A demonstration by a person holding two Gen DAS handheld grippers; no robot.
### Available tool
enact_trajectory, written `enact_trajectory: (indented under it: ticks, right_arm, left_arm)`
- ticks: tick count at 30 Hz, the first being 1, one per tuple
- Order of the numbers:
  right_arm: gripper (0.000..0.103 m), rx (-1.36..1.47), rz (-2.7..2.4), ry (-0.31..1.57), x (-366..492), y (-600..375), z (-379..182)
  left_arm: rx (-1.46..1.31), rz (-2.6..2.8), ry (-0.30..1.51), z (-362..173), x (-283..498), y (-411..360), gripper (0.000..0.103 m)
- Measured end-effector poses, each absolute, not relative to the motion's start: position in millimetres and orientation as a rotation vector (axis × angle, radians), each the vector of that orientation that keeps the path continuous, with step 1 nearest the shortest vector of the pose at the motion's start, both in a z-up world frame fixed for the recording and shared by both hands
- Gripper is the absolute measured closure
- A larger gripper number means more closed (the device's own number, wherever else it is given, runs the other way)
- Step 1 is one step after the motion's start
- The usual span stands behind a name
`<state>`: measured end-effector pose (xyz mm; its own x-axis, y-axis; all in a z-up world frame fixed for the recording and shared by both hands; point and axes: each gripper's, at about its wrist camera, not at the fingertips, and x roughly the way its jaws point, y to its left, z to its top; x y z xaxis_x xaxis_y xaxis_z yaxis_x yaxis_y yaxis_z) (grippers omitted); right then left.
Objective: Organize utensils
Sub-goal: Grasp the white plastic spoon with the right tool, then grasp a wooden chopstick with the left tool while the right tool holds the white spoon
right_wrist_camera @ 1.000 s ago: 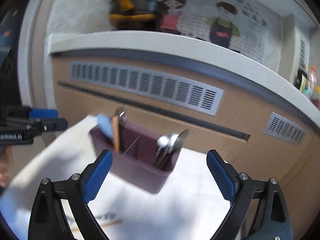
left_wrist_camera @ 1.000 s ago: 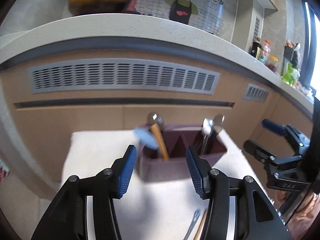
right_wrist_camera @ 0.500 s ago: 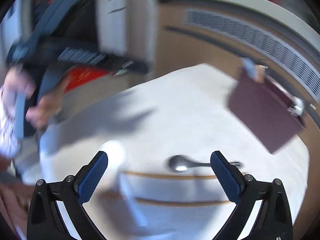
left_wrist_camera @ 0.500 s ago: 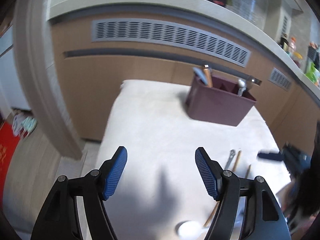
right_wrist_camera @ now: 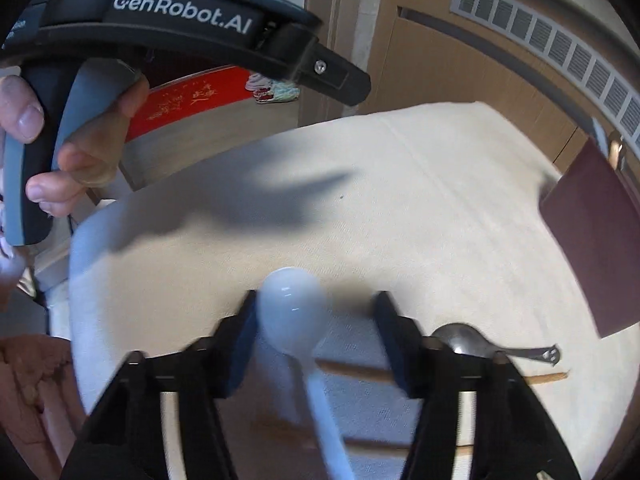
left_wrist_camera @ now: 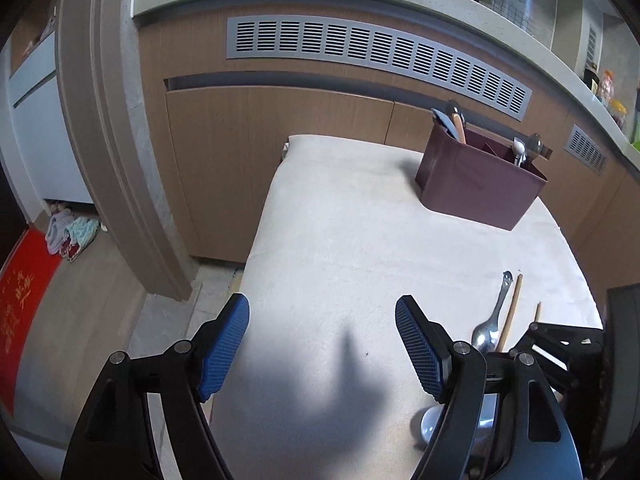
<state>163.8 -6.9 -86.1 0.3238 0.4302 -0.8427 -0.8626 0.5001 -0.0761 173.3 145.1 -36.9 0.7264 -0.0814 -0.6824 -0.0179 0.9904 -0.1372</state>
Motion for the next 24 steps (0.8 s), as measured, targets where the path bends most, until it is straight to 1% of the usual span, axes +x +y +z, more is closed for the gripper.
enact_trajectory:
  ticks: [1, 6, 11, 17, 22, 24]
  right_arm:
    - [0.074, -0.574, 0.912, 0.878, 163, -9, -85]
    - [0.073, -0.508, 0.767, 0.857, 165, -40, -68]
    - [0.073, -0.332, 0.583, 0.874, 188, -119, -49]
    - [0.072, -0.186, 0.344, 0.895, 192, -209, -50]
    - [0.072, -0.096, 0.288, 0.91, 194, -247, -61]
    - [0.072, -0.068, 0.285, 0.91, 194, -255, -63]
  left_arm:
    - [-0.141, -0.035, 0.76, -37, 173, 146, 0.026]
    - [-0.175, -0.05, 0.781, -37, 176, 145, 0.026]
    - [-0.163, -0.15, 0.813, -37, 177, 122, 0.026]
    - [-0.07, -0.364, 0.901, -49, 176, 61, 0.026]
    - [0.085, -0.519, 0.941, -55, 165, -3, 0.026]
    - [0.136, -0.583, 0.947, -55, 163, -25, 0.032]
